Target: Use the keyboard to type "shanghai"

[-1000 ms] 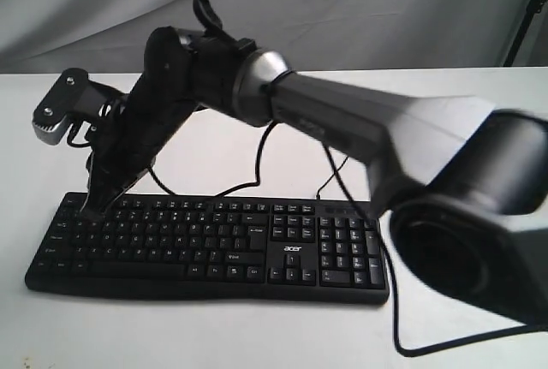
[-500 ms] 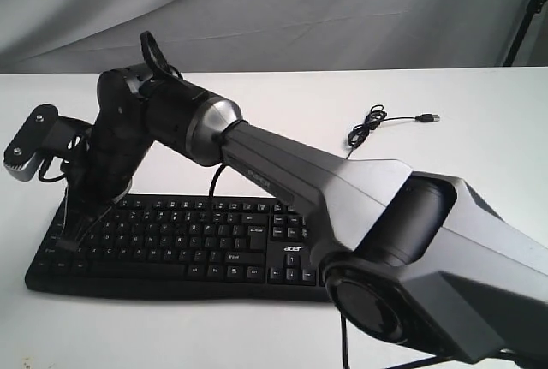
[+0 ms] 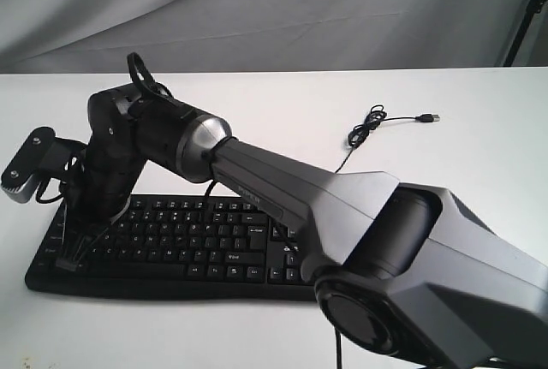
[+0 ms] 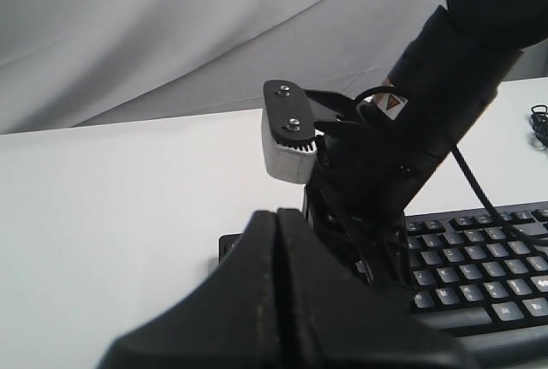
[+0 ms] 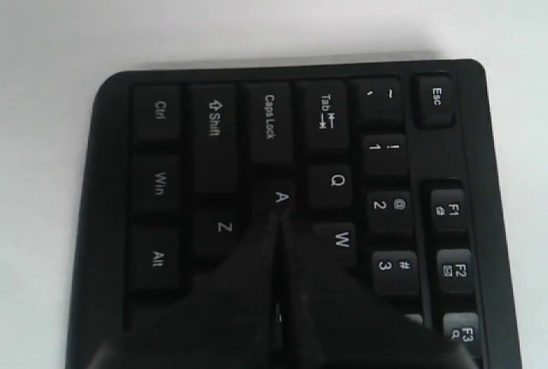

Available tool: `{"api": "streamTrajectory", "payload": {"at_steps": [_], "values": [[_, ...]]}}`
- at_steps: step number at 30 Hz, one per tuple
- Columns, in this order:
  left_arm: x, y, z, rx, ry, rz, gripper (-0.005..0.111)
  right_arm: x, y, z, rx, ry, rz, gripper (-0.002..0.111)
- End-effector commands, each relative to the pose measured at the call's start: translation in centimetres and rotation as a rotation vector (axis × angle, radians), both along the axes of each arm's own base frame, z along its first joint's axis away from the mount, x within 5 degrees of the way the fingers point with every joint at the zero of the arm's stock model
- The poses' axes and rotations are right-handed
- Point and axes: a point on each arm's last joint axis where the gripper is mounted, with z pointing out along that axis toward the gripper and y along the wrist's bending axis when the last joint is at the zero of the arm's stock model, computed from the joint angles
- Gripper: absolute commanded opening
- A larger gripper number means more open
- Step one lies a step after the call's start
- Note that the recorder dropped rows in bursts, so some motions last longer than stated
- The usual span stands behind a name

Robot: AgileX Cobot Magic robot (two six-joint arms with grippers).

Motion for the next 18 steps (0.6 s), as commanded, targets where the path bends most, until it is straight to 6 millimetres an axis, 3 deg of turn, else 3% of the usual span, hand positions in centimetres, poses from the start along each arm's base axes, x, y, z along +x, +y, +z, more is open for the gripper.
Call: {"api": "streamTrajectory", "payload": {"at_steps": [1, 18], "values": [[-0.01, -0.02, -0.08, -0.003, -0.003, -0.004, 0.0, -0.11, 0.1, 0.0, -0.002, -0.003, 0.002, 0.0], [-0.01, -0.02, -0.08, -0.003, -0.003, -0.004, 0.0, 0.06, 0.26, 0.11, 0.019, -0.021, -0.002, 0.0]]}}
